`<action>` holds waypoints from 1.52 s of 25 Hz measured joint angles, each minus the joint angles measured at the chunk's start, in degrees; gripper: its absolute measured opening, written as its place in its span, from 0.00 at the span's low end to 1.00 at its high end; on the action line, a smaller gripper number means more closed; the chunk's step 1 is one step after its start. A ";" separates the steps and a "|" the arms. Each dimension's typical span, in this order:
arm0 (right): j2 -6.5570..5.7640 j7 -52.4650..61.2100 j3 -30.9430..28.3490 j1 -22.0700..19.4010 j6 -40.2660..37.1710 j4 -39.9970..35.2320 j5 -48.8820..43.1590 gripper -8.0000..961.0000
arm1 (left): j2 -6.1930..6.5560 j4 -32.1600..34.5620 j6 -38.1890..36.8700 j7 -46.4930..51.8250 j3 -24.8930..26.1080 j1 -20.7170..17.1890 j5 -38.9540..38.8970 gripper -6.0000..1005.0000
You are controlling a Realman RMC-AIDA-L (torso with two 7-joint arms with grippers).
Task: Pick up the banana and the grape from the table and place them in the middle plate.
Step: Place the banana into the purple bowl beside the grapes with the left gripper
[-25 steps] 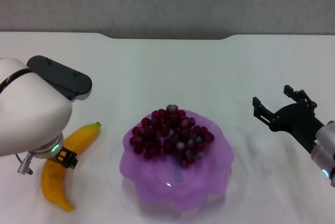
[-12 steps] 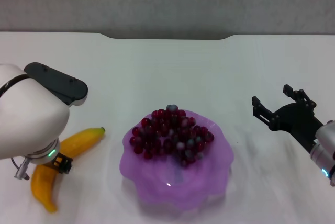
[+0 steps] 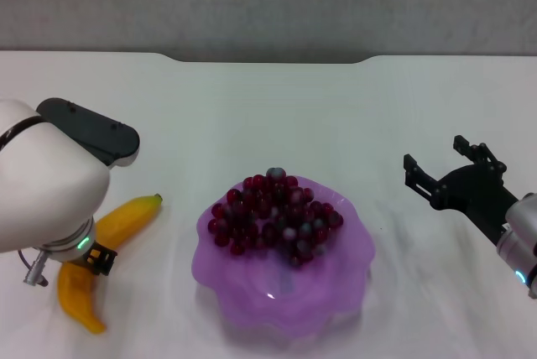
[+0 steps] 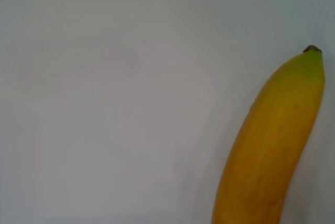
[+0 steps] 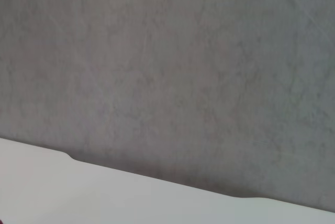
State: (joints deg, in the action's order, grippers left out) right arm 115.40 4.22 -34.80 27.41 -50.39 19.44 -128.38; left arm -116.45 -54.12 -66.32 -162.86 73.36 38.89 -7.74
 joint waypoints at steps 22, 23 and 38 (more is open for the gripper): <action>0.00 0.00 0.00 -0.60 0.03 -0.46 0.25 0.93 | 0.04 -34.73 37.74 0.38 0.41 -30.31 4.10 0.52; 0.00 0.00 0.00 -0.60 0.03 -0.46 0.24 0.93 | 0.03 -33.67 41.77 0.40 -0.31 -31.34 4.09 0.52; 0.00 0.00 -0.09 -1.40 0.03 -0.81 0.08 0.93 | 1.59 -42.05 50.93 7.04 -10.78 -41.63 0.74 0.53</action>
State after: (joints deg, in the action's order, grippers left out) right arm 115.40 4.22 -34.89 26.01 -50.36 18.63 -128.31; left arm -114.87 -96.16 -15.38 -155.81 62.59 -2.74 -7.00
